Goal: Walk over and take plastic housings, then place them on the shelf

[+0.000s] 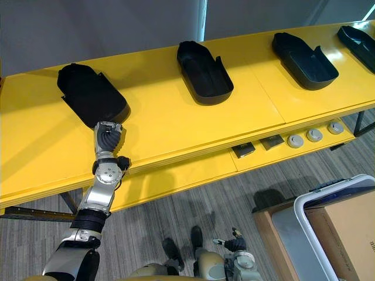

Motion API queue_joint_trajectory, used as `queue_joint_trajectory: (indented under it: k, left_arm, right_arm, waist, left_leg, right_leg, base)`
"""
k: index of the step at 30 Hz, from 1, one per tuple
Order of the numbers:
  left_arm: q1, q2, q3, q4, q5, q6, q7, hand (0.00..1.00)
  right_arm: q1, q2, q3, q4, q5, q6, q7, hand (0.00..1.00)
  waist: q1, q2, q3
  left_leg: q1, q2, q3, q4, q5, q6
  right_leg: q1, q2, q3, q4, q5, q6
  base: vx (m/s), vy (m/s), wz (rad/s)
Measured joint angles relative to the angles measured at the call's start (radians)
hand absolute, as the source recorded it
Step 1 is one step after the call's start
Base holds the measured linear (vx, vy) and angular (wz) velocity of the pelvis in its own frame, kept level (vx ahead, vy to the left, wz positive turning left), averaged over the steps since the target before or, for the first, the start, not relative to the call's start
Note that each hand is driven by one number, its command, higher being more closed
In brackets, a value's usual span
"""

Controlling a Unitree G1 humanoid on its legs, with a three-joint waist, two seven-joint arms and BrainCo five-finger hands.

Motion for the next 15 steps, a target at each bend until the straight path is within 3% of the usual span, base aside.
queue_joint_trajectory:
  k: [7,15]
  left_arm:
    - [-0.035,0.092,0.022,0.056,-0.072,0.012,-0.037,1.0]
    - [-0.067,0.139,0.025,0.089,-0.093,0.012,-0.08,1.0]
  right_arm:
    - [0.001,-0.001,0.0,0.001,0.0,0.002,0.017,0.0]
    - [0.001,-0.001,0.0,0.003,0.0,0.008,0.021,0.0]
  waist:
    - [-0.007,-0.001,-0.001]
    - [-0.009,-0.005,-0.003]
  left_leg:
    - [0.007,-0.001,-0.005,0.0,0.0,0.0]
    - [0.009,-0.005,-0.01,0.006,0.004,0.006]
  right_leg:
    - [0.008,-0.001,-0.006,0.0,0.0,0.0]
    - [0.012,-0.003,-0.01,0.0,0.0,-0.001]
  base:
    - [0.01,0.003,0.01]
    - [0.04,0.015,0.02]
